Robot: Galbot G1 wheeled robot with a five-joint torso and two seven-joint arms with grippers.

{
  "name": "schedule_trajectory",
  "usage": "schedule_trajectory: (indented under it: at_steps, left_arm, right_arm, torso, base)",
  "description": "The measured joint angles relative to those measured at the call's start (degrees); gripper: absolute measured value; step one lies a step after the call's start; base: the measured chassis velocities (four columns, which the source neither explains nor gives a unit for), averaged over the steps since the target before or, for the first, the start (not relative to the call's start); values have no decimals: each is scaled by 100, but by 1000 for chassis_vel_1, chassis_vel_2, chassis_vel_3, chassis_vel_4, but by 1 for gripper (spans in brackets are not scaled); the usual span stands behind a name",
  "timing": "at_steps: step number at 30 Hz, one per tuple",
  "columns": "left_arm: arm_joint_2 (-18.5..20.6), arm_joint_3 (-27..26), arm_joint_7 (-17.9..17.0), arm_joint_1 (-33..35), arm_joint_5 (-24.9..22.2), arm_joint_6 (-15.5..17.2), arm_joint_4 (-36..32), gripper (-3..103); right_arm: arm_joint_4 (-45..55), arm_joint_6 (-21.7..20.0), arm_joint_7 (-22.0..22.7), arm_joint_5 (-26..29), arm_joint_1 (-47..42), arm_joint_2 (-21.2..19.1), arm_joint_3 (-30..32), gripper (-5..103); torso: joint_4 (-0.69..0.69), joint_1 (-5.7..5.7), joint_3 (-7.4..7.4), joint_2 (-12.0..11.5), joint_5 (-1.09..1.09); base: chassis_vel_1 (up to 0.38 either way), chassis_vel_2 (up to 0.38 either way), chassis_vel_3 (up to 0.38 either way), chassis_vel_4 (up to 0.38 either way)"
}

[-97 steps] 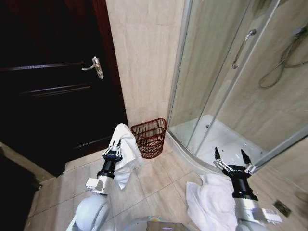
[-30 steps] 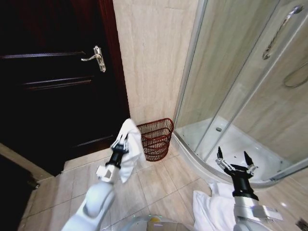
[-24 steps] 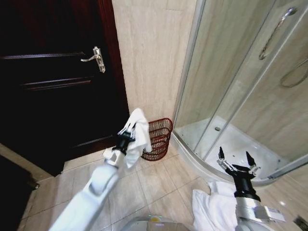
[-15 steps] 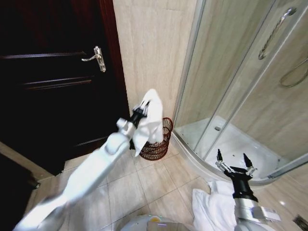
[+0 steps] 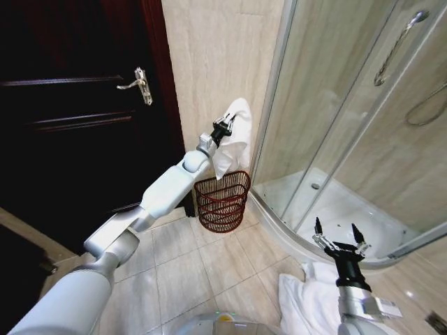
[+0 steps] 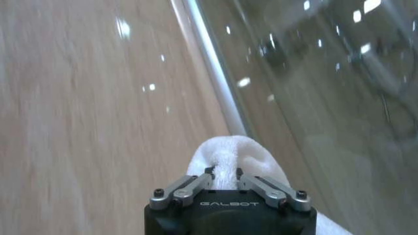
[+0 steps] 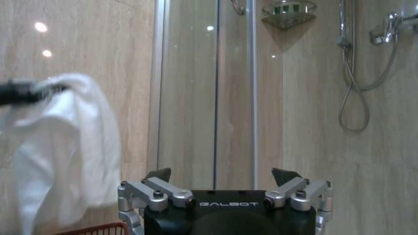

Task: Discard the used towel into the hamper.

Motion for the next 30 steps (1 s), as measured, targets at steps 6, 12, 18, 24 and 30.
schedule_trajectory:
  at_steps: [6,12,18,24,30]
  left_arm:
    - [-91,234,55,346,206,-40,558,6]
    - [-225,431,187,409,387,-86,1162,6]
    - [-244,693,216,648,550,179,1276,6]
    - [-61,764,601,717,1026,919,1087,18]
    - [190,477,1477,592,772,3530,-114,40]
  right_arm:
    - [-34,12,-2,141,20,0,88,100]
    - [-40,59,-5,220,-1,0,115,100]
    - [-48,95,-7,301,-16,0,164,100]
    - [-3,136,-172,304,-63,0,223,100]
    - [-43,168,-188,303,-47,0,238,100]
  torso:
    - [0,0,1,1,-2]
    - [0,1,1,2,-1]
    - [-1,2,2,3,-3]
    - [1,2,3,3,-3]
    - [0,2,2,5,-2]
  base:
    - [0,0,0,0]
    - [0,0,0,0]
    - [0,0,0,0]
    - [0,0,0,0]
    - [0,0,0,0]
